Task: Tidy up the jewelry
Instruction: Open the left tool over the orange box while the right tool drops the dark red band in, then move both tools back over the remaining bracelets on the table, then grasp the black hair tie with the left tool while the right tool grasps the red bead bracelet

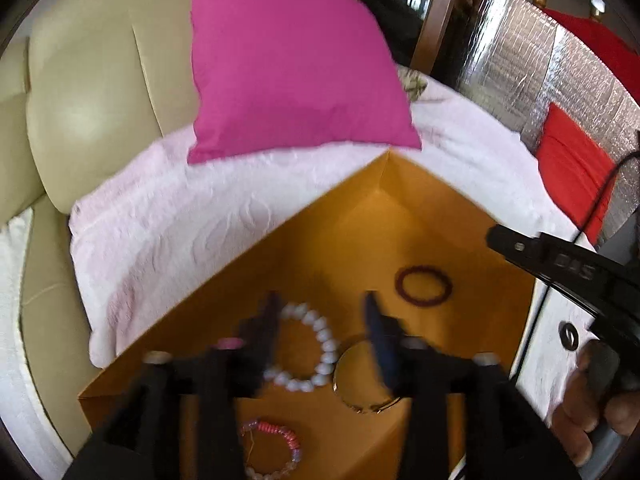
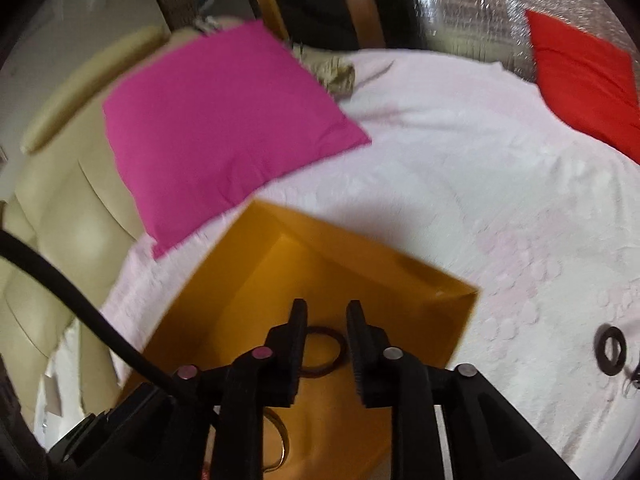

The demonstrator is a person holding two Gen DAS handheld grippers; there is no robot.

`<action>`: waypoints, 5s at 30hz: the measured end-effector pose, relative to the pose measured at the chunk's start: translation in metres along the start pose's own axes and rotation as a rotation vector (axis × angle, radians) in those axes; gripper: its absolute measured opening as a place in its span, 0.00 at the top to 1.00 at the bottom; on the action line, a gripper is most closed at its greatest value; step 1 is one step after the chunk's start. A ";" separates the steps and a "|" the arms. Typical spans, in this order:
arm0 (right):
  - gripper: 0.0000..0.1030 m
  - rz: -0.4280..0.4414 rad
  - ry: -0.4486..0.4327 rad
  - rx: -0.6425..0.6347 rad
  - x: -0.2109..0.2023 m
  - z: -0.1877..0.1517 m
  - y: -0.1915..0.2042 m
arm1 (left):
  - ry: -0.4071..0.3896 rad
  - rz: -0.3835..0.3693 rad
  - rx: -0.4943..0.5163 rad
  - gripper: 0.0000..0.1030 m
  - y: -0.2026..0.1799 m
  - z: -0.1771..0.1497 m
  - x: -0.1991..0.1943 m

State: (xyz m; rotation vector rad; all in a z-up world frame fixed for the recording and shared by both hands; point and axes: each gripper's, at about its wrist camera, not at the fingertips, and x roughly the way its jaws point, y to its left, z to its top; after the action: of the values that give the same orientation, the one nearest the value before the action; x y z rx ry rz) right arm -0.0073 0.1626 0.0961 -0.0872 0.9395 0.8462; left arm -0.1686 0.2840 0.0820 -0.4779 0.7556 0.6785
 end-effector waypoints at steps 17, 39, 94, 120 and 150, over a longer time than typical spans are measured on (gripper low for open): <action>0.60 -0.258 -0.204 0.186 -0.194 -0.083 -0.183 | -0.276 -0.126 0.301 0.23 -0.142 -0.036 -0.068; 0.54 -0.308 -0.193 0.512 -0.232 -0.169 -0.343 | -0.187 -0.203 0.524 0.23 -0.275 -0.099 -0.048; 0.54 -0.324 -0.143 0.621 -0.217 -0.180 -0.374 | 0.063 -0.429 0.499 0.23 -0.282 -0.098 0.003; 0.54 -0.366 -0.179 0.663 -0.195 -0.163 -0.409 | 0.188 -0.628 0.653 0.98 -0.334 -0.125 0.040; 0.88 -0.433 -0.119 0.541 -0.184 -0.167 -0.402 | 0.160 -0.746 0.823 0.93 -0.356 -0.134 0.038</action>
State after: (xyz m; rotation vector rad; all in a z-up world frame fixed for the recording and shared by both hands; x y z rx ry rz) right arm 0.0947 -0.2918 0.0168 0.2191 0.9624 0.1805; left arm 0.0417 -0.0291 0.0219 -0.0266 0.8570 -0.3819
